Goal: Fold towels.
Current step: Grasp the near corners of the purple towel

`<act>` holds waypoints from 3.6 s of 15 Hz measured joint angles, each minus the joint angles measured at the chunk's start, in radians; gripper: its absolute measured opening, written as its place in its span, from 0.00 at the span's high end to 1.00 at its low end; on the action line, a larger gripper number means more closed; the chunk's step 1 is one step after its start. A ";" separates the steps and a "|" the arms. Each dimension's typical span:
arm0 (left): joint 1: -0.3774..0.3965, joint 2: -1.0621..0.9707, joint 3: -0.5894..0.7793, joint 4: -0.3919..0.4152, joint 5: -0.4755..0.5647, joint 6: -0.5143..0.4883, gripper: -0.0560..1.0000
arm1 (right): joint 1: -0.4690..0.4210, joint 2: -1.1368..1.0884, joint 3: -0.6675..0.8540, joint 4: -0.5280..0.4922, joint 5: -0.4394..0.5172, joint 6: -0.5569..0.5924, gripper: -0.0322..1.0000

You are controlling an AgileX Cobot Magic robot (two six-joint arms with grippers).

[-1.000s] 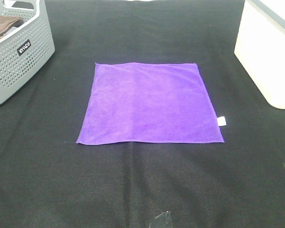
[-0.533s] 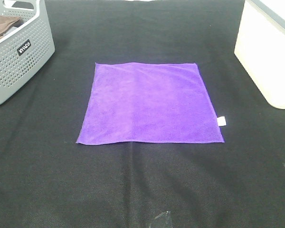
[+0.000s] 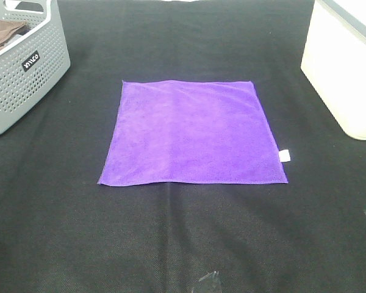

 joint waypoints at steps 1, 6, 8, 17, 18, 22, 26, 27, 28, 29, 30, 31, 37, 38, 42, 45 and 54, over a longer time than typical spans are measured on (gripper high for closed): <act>0.000 0.130 -0.044 0.000 -0.009 0.000 0.01 | 0.000 0.185 -0.070 0.032 -0.013 -0.027 0.03; 0.000 0.361 -0.109 -0.002 -0.014 0.000 0.01 | 0.000 0.548 -0.232 0.106 -0.018 -0.070 0.03; 0.000 0.388 -0.109 -0.015 -0.026 0.000 0.01 | 0.000 0.568 -0.240 0.106 -0.018 -0.078 0.03; -0.154 0.880 -0.264 -0.268 -0.243 0.150 0.01 | 0.000 0.890 -0.419 0.127 -0.109 -0.105 0.04; -0.158 0.968 -0.338 -0.279 -0.245 0.150 0.01 | 0.000 0.931 -0.424 0.134 -0.128 -0.108 0.04; -0.158 1.247 -0.505 -0.376 -0.191 0.225 0.01 | -0.142 1.090 -0.428 0.348 -0.168 -0.272 0.06; -0.158 1.379 -0.511 -0.502 -0.232 0.337 0.01 | -0.221 1.183 -0.429 0.478 -0.174 -0.468 0.07; -0.158 1.385 -0.511 -0.514 -0.249 0.342 0.01 | -0.221 1.194 -0.429 0.470 -0.179 -0.469 0.06; -0.158 1.386 -0.513 -0.526 -0.251 0.346 0.01 | -0.221 1.198 -0.429 0.457 -0.180 -0.469 0.06; -0.158 1.386 -0.514 -0.535 -0.255 0.349 0.01 | -0.221 1.198 -0.429 0.455 -0.180 -0.469 0.06; -0.158 1.386 -0.514 -0.545 -0.255 0.349 0.01 | -0.221 1.198 -0.430 0.455 -0.174 -0.469 0.06; -0.158 1.388 -0.514 -0.560 -0.258 0.350 0.01 | -0.221 1.198 -0.432 0.456 -0.162 -0.469 0.07; -0.158 1.462 -0.516 -0.589 -0.295 0.391 0.01 | -0.234 1.303 -0.465 0.479 -0.179 -0.475 0.08; -0.158 1.465 -0.516 -0.590 -0.300 0.399 0.01 | -0.234 1.334 -0.478 0.479 -0.179 -0.480 0.08; -0.158 1.503 -0.518 -0.610 -0.321 0.435 0.01 | -0.235 1.407 -0.510 0.460 -0.204 -0.495 0.09; -0.158 1.514 -0.526 -0.624 -0.316 0.435 0.01 | -0.241 1.424 -0.521 0.464 -0.193 -0.495 0.10; -0.261 1.535 -0.536 -0.685 -0.325 0.438 0.03 | -0.154 1.429 -0.522 0.488 -0.212 -0.495 0.17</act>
